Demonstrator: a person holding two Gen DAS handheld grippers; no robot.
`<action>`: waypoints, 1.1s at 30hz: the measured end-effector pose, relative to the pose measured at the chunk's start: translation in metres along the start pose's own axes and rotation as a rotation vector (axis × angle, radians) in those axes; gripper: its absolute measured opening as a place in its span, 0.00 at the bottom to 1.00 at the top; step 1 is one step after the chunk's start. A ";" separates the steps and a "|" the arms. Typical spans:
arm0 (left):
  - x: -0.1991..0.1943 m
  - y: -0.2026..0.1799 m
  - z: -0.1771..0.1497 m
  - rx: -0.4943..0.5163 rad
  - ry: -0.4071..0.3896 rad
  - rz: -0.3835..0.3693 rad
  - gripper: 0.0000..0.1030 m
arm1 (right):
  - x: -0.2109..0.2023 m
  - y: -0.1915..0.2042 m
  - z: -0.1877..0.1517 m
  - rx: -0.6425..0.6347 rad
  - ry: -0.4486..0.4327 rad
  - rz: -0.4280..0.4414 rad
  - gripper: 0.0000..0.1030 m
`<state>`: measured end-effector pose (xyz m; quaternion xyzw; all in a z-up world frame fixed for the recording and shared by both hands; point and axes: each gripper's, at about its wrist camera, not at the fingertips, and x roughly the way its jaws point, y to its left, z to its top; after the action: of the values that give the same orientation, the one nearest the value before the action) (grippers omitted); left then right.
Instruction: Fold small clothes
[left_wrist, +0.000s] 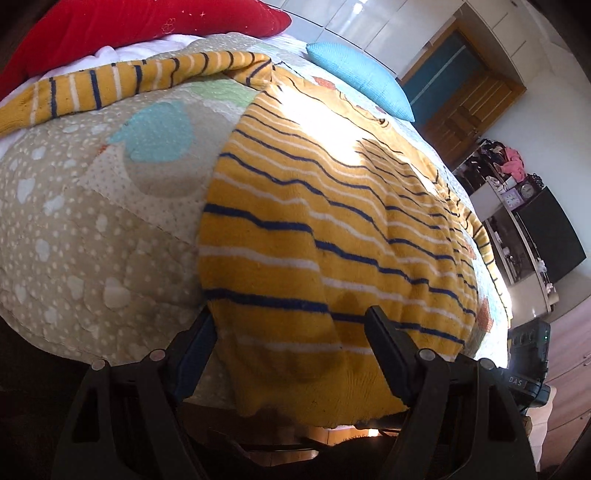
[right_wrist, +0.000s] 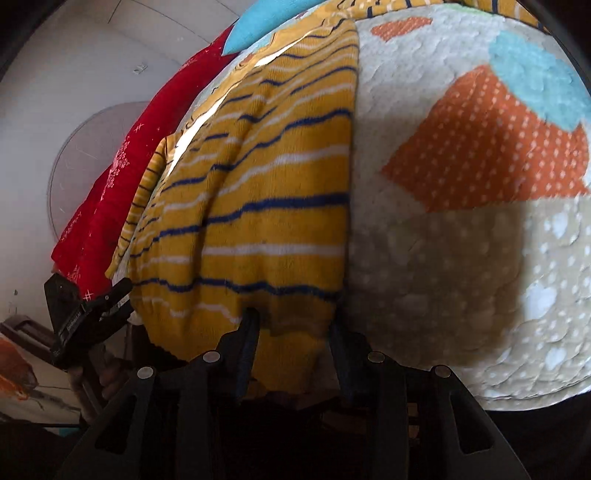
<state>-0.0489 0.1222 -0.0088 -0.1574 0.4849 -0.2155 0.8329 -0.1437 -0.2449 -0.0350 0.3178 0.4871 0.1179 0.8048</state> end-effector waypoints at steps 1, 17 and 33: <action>0.003 -0.001 -0.002 0.000 0.009 -0.009 0.76 | 0.005 0.002 -0.001 0.000 0.010 0.012 0.43; -0.052 -0.015 0.001 -0.024 -0.019 0.005 0.09 | -0.029 0.031 -0.001 -0.033 -0.025 0.109 0.09; -0.071 -0.002 0.002 -0.014 -0.054 0.153 0.44 | -0.133 -0.074 0.024 0.221 -0.369 -0.236 0.58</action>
<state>-0.0789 0.1568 0.0460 -0.1315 0.4744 -0.1434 0.8585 -0.1982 -0.3783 0.0206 0.3612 0.3755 -0.0910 0.8487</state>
